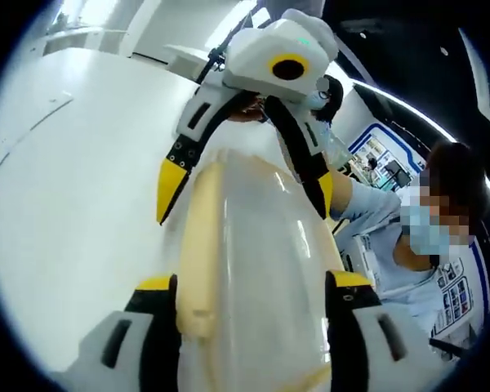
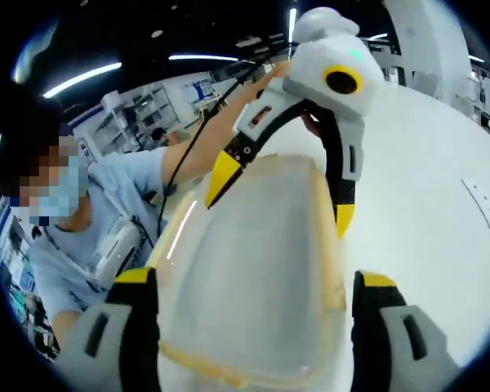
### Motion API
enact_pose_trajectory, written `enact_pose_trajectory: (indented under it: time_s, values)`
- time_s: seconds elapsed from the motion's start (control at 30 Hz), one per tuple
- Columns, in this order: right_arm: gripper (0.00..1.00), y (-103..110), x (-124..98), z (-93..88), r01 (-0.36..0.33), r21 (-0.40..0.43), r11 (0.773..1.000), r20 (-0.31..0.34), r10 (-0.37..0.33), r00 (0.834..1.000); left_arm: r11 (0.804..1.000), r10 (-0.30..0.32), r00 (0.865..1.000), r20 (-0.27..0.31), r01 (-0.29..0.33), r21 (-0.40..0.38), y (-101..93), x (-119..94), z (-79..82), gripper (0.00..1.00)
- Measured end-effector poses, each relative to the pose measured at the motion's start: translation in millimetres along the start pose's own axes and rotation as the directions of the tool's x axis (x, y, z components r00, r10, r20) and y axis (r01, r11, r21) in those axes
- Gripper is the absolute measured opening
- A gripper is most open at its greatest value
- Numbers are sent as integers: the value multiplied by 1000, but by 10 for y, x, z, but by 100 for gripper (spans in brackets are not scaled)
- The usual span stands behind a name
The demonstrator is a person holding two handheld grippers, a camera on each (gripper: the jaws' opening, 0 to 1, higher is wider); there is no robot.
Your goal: Snap each plastic latch of the storage box into its locked position after aligning the lid with the box until every specified latch is closed and the lid sits flush.
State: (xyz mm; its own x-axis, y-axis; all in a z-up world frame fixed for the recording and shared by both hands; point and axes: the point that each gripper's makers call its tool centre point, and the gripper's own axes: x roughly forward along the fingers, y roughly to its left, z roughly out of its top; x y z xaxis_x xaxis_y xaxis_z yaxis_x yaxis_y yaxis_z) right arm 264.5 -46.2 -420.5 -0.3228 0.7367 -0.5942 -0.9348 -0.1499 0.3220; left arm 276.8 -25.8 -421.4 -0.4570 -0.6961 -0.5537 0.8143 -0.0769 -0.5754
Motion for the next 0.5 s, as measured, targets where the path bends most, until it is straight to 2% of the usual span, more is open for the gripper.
enact_pose_trajectory:
  time_s: [0.27,0.37,0.43,0.5]
  values:
    - [100,-16,40,70,-8,-29,1000,42,10,999,999,35,999,-1,-35,40,-55,43,-20,72]
    - [100,-15,31,101,8,-50,999,60,-5,998,991,101,995,12,-102,86,-20,16,7,75]
    - [100,-22,23,129,23,-64,998,74,-19,997,986,132,991,20,-134,98,8,-3,19,81]
    - [100,-57,8,174,51,-79,996,95,-43,995,983,162,986,30,-163,78,34,-16,12,86]
